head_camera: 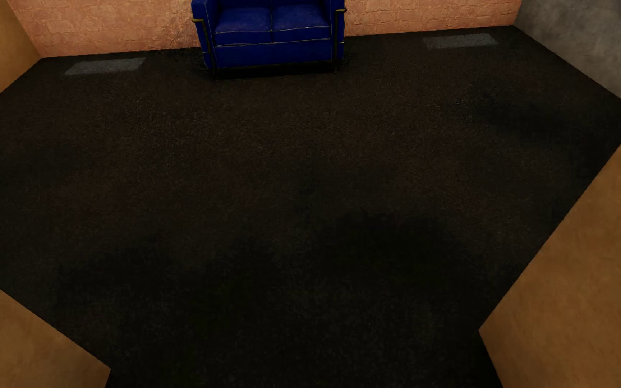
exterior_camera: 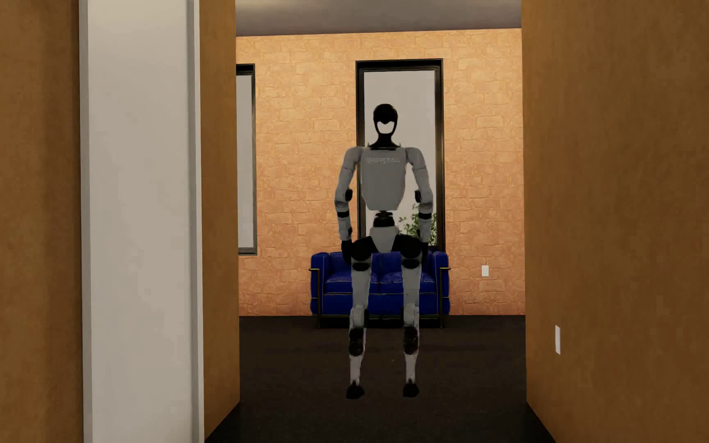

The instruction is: Move towards dark sofa

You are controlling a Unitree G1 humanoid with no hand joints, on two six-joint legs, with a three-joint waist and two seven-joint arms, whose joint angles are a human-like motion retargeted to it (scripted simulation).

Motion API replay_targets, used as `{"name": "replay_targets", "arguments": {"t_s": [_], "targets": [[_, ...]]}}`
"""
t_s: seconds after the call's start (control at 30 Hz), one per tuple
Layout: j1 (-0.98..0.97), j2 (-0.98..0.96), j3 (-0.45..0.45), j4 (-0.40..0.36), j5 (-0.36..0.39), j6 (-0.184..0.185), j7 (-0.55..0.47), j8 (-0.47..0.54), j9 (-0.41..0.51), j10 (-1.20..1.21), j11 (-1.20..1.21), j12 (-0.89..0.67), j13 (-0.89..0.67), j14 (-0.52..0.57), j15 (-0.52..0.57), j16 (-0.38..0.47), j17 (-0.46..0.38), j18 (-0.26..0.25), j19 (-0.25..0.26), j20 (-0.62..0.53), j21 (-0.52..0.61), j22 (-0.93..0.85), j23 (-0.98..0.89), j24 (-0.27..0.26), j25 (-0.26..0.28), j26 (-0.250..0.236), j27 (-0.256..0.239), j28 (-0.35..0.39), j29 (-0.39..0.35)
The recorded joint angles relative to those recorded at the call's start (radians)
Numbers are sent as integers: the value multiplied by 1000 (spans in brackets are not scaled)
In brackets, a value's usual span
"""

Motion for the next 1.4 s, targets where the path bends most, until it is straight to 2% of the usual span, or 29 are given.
{"name": "replay_targets", "arguments": {"t_s": [0.53, 0.57, 0.6, 0.63, 0.67, 0.8, 0.97, 1.07, 1.13, 1.2, 1.3, 1.4], "targets": [[-2, -1, 0, 3, 2, 2, 0, 0, -1, 3, 1, -7, -7, -5, -6, 4, -3, 0, 0, -3, 7, -4, -1, 0, 0, 0, 0, 0, 0], [-8, -8, 0, 3, 2, 1, 0, 0, 1, 8, 9, -7, -8, -3, -43, 4, -3, 0, 0, -3, 7, -4, -2, 0, 0, 0, 0, 0, 0], [-29, -38, 2, 2, 4, 0, 0, 0, 2, -4, 236, -8, -8, -2, -141, 4, -2, 0, 0, 0, 7, -2, 0, 0, 0, 0, 0, 0, 0], [-62, -84, 4, -2, 8, -1, 0, 0, 3, 215, 216, -9, -8, -34, -158, 6, -3, 0, 0, -2, 8, 4, -3, 0, 0, 0, 0, 0, 0], [-92, -114, 1, -4, 19, -5, 0, 0, 13, 247, 218, 8, -6, -75, -105, -1, 6, 0, 0, 38, 25, -11, 5, 0, 0, 0, 0, 0, 0], [-23, -108, -12, 7, 17, -11, 0, 0, 18, 256, 268, 51, 32, -221, -115, 3, 21, 0, 0, 35, 1, -23, 1, 0, 0, 0, 0, 0, 0], [-1, -84, -15, 9, 29, -11, 0, 0, 1, 272, 272, 87, 43, -282, -219, 10, 9, 0, 0, 84, -18, -11, 9, 0, 0, 0, 0, 0, 0], [-222, -88, 8, 41, 61, 24, 0, 0, 16, 548, 279, 75, 34, -208, -277, 4, -12, 0, 0, 96, -22, -42, 0, 0, 0, 0, 0, 0, 0], [-425, -72, 17, 35, 80, 46, 0, 0, 45, 801, 279, 52, 5, -201, -290, -12, -15, 0, 0, 102, -28, -16, -4, 0, 0, 0, 0, 0, 0], [-603, -41, 63, 23, 74, 45, 0, 0, 51, 918, 243, 61, -32, -192, -330, -23, 2, 0, 0, 119, -64, 1, -23, 0, 0, 0, 0, 0, 0], [-778, 40, 137, 17, 35, 22, 0, 0, 64, 775, 194, 111, -79, -111, -387, -19, 27, 0, 0, 146, -116, 28, -176, 0, 0, 0, 0, 0, 0], [-864, 134, 158, 48, 22, 17, 0, 0, 101, 540, 193, 144, -155, 27, -466, -12, 38, 0, 0, 179, -149, 96, -388, 0, 0, 0, 0, 0, 0]]}}
